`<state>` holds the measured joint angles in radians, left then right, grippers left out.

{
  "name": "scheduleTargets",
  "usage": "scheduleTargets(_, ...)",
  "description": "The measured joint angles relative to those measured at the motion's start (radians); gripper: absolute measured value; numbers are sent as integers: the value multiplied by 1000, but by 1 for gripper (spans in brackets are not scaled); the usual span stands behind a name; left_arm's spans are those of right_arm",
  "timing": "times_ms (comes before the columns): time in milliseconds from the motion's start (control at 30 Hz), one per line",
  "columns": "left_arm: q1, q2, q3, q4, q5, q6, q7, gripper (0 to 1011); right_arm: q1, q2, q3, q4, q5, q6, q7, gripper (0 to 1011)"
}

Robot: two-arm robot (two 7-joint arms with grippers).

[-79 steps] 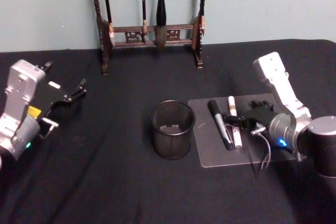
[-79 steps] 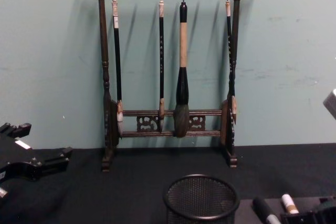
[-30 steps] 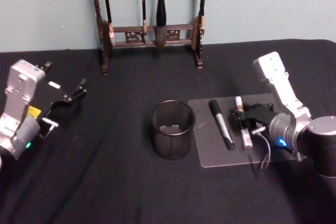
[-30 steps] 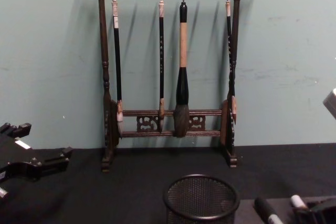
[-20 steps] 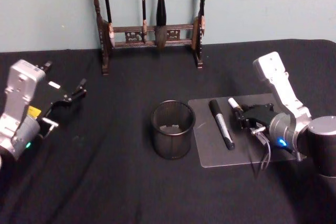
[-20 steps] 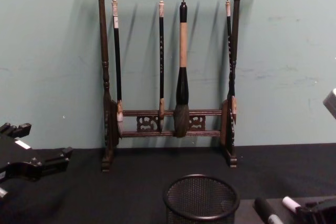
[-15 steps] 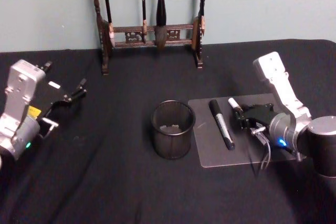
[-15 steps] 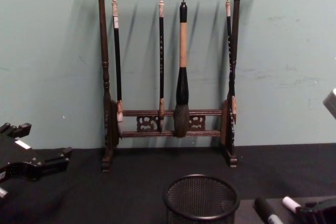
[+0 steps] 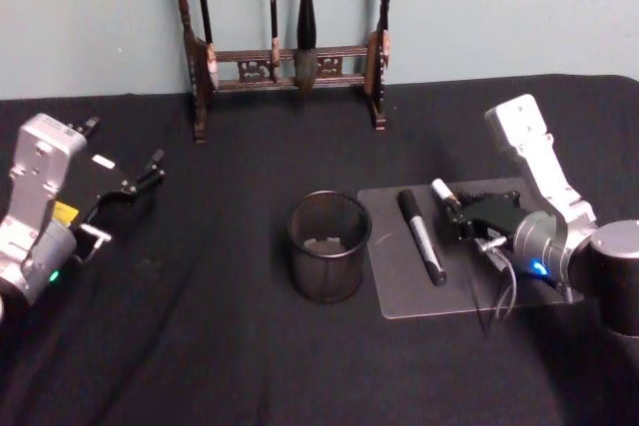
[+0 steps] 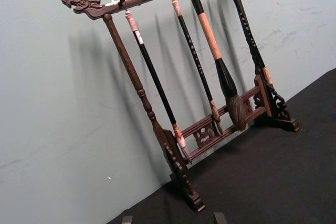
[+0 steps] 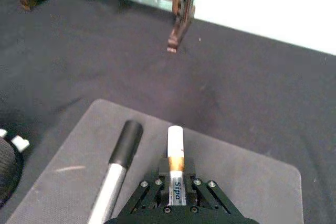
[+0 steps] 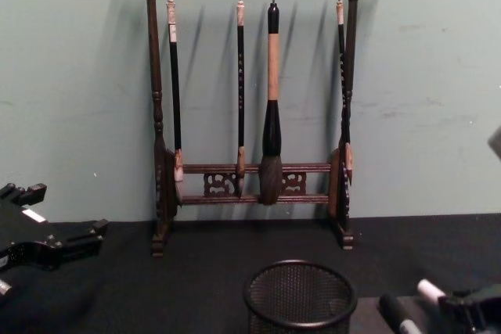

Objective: Pick up the water-based marker from the table and place it into the pen holder.

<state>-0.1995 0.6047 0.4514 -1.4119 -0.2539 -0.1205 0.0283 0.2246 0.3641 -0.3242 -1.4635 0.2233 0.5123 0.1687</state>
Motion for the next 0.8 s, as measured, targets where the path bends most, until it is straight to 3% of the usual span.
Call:
scheduleTargets(300,0,0,0,0,0,0,0,1001,-30,-7,47,-47,5,-87,32,165)
scheduleTargets(500,0,0,0,0,0,0,0,1001,-64,-16,85,-81,20,-238,73,165)
scheduleTargets(533,0,0,0,0,0,0,0,1001,-73,-17,92,-86,27,-287,90,165)
scheduleTargets(700,0,0,0,0,0,0,0,1001,-90,-21,105,-93,69,-450,160,165)
scheduleTargets(800,0,0,0,0,0,0,0,1001,-90,-22,104,-92,90,-507,192,165)
